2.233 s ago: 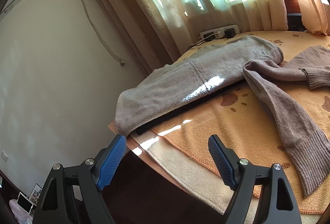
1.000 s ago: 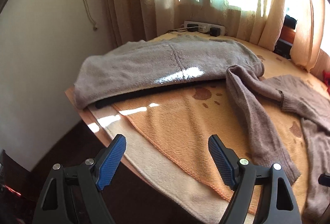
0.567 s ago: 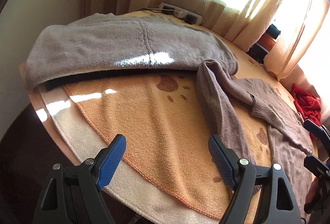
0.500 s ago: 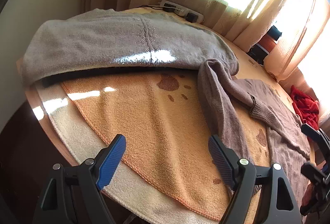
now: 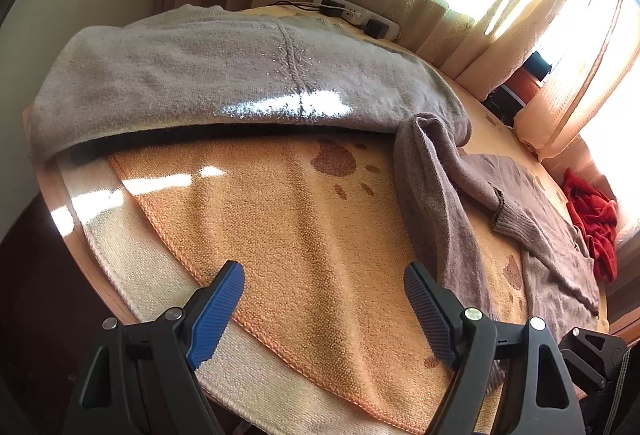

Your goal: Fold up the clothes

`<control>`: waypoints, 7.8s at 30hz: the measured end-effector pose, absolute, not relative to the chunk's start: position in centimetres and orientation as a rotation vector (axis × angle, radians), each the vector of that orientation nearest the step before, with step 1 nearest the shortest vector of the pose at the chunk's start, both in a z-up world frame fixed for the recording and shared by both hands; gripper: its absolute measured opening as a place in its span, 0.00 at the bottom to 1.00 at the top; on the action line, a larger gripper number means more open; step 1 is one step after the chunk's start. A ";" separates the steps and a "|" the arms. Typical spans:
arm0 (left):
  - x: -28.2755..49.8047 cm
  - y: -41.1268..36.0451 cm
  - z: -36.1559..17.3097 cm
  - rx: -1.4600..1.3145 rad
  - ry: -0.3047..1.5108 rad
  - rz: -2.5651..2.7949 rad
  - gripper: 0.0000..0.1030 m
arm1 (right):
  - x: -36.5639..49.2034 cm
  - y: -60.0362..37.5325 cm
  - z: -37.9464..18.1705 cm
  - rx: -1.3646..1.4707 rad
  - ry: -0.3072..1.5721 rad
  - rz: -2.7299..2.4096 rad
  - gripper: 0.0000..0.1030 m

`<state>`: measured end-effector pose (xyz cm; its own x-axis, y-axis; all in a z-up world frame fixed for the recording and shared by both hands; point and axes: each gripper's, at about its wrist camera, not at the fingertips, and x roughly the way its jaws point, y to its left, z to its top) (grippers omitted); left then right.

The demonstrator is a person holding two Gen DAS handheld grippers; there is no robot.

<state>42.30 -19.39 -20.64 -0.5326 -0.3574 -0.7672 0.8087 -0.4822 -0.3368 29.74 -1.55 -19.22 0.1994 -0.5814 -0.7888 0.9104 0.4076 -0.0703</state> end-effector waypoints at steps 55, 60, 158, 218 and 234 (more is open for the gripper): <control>22.9 -17.1 -15.7 0.994 0.664 -2.258 0.82 | -9.2 18.9 -15.0 1.075 -0.126 -2.048 0.08; 17.0 -15.7 -16.2 1.053 0.506 -2.277 0.82 | -11.0 20.9 -14.8 1.058 -0.197 -2.082 0.09; 16.2 -8.7 -20.9 1.202 -0.281 -2.319 0.11 | -8.9 23.4 -19.5 1.136 0.050 -2.117 0.24; 2.2 -20.1 -20.6 1.162 0.117 -2.245 0.80 | -18.5 9.5 -17.3 0.798 0.759 -2.214 0.08; -1.4 -18.4 -18.6 1.207 0.095 -2.375 0.80 | -14.7 13.9 -13.8 0.864 0.316 -2.140 0.80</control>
<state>-1.39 -18.37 -18.57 -0.5016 -0.3777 -0.7783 0.4385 -0.8865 0.1476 -14.73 13.91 -13.81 -0.4558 -0.5815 -0.6739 0.7516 -0.6570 0.0586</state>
